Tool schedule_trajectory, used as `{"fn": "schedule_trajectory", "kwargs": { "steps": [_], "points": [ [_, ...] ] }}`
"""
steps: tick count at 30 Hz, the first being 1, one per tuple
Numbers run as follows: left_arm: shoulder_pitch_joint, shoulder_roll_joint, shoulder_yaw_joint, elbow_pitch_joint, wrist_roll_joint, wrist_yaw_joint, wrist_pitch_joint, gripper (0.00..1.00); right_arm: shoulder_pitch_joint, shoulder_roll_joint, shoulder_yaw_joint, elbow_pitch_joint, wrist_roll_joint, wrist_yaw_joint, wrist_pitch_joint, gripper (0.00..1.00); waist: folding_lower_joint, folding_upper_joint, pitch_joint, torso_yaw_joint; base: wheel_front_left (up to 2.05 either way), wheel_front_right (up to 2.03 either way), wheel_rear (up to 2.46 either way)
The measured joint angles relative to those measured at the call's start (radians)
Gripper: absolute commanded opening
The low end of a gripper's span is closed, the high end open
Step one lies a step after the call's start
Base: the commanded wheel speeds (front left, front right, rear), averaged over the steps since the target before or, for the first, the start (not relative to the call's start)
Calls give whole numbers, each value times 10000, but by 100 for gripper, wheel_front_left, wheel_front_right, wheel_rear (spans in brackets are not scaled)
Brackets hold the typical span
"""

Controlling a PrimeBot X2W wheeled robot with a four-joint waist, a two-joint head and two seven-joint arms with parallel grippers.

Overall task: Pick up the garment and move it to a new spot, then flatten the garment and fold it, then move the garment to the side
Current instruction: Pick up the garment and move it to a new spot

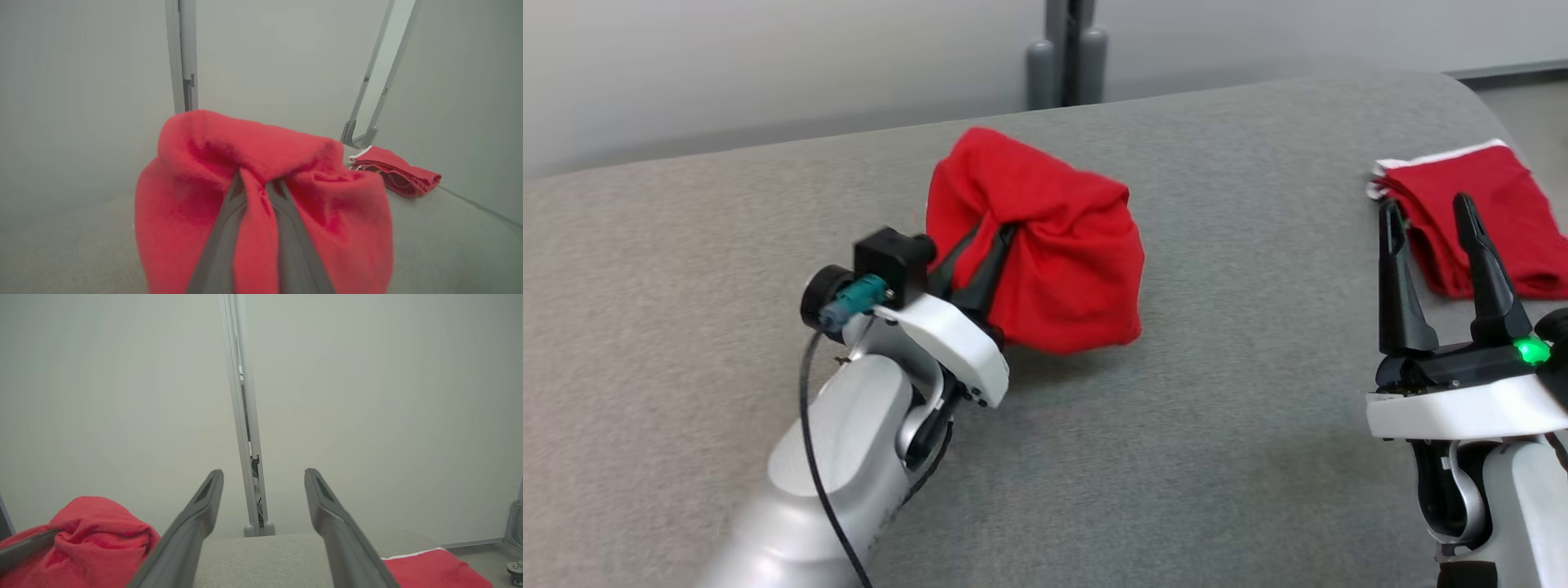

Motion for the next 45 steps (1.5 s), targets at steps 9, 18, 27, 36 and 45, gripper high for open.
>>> {"fn": "schedule_trajectory", "kwargs": {
  "steps": [9,18,27,36,45],
  "points": [
    [319,-284,-748,1659,395,197,-144,100,96,86,-54,222,-12,0,0,100,0,0,107,-832,0,0,0],
    [477,-215,378,656,412,322,-157,100,243,92,-196,309,-75,0,0,100,0,0,-182,-222,0,0,0],
    [1801,581,2272,-1277,1390,635,-157,100,511,23,-159,301,-109,0,0,100,0,0,-574,704,0,0,0],
    [4200,497,4092,-3045,2330,500,-159,100,1035,-303,132,487,-178,0,0,100,0,0,-1163,1579,0,0,0],
    [5930,-132,5079,-3877,3091,-52,-157,100,1476,-190,232,677,-155,0,0,100,0,0,-1554,2004,0,0,0]
  ]
}}
